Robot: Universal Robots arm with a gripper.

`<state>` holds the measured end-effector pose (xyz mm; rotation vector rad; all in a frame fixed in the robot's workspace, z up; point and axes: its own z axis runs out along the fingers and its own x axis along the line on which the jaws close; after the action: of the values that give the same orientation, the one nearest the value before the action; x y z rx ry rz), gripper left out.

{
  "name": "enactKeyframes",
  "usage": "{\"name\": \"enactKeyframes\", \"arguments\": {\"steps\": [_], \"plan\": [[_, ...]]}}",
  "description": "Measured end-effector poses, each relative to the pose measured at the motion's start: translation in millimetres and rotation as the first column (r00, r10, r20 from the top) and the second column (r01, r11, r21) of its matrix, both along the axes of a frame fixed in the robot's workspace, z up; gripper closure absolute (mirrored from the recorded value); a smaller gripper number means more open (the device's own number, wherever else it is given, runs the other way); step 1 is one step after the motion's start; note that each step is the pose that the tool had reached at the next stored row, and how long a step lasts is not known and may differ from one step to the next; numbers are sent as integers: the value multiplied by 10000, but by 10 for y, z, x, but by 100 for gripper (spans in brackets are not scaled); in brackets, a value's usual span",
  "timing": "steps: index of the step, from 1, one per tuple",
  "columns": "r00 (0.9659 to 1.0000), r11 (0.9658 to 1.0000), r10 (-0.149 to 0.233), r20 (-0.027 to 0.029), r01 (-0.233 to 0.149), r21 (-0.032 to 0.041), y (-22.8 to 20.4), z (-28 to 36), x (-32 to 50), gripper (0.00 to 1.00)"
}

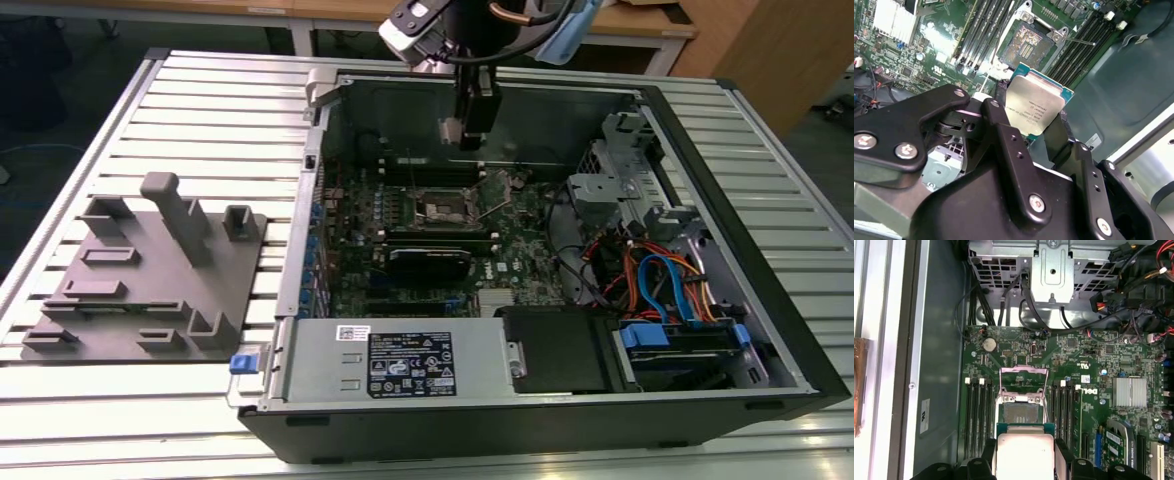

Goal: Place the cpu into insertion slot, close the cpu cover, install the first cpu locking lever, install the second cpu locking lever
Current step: 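Place the cpu into insertion slot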

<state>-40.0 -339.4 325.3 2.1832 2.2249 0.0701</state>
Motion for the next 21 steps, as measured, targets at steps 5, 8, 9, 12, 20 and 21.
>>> {"name": "enactKeyframes", "arguments": {"steps": [5,8,9,12,20,21], "plan": [[10000,10000,0,0,0,0,0,-92,0,46],[10000,10000,-1,8,1,0,0,-145,0,46],[10000,10000,0,14,0,1,0,-164,0,46],[10000,10000,0,39,0,1,0,-213,0,46],[10000,10000,0,47,0,0,0,-234,0,46],[10000,10000,0,47,0,0,0,-235,0,46]]}}
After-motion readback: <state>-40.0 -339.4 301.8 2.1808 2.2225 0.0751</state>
